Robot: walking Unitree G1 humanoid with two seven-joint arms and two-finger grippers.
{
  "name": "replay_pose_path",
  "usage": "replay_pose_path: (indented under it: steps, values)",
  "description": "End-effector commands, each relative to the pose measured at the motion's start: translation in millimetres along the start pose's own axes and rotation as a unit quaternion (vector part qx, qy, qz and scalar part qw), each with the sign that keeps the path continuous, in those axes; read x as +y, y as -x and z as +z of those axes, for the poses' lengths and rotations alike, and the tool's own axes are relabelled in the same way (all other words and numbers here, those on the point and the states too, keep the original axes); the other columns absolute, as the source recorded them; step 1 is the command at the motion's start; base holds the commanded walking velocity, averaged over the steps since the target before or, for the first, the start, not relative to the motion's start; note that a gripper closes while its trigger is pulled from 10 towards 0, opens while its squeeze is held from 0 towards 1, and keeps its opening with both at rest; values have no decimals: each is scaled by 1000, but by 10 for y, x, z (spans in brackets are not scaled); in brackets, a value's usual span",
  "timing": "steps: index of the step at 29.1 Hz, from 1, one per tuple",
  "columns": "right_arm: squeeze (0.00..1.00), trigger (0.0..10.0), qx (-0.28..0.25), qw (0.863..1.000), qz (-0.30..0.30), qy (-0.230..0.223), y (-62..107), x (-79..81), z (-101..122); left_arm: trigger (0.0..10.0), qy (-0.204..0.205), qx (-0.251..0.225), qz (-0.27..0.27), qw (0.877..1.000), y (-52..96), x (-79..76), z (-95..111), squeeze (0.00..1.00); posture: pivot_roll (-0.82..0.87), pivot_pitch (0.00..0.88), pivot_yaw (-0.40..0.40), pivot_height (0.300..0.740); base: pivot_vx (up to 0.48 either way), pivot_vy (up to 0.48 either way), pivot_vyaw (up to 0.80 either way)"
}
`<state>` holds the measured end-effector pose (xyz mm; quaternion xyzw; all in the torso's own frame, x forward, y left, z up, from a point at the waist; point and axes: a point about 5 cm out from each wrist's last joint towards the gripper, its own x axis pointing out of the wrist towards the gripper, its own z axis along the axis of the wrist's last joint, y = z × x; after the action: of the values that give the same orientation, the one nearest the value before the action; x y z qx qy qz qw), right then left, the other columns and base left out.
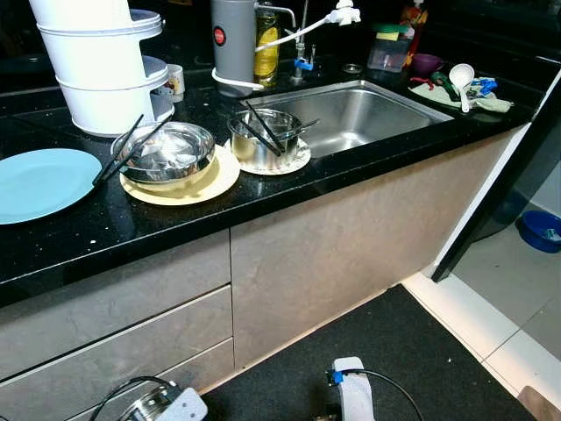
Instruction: Kitchen organization
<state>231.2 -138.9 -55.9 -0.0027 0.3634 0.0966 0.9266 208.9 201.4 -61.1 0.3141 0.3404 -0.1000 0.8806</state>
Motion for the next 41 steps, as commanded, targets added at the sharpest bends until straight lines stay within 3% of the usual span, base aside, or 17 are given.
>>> replay_pose_path:
  steps: [1,5,11,22,26,41]
  values:
    - [0,10000,8,1000,-2,14,14,18,-68,10000,37,17,-8,999,23,-84,-57,0,-20,125,-45,740,0,0,0]
    - [0,10000,15,1000,15,0,26,27,-112,10000,148,34,-20,988,45,-135,-112,0,-15,119,-50,740,0,0,0]
    - [0,10000,15,1000,22,15,29,33,-115,10000,142,34,-25,989,45,-140,-103,0,-14,117,-50,740,0,0,0]
    - [0,10000,9,999,27,26,18,67,-87,10000,184,27,-53,981,16,-205,10,0,-16,107,-47,740,0,0,800]
    - [0,10000,9,999,23,23,20,44,-86,10000,175,37,-34,983,3,-164,10,0,-19,108,-44,740,0,0,800]
    - [0,10000,16,1000,11,18,38,1,-132,10000,179,28,-47,982,-3,-206,49,0,-25,127,-40,740,0,0,800]
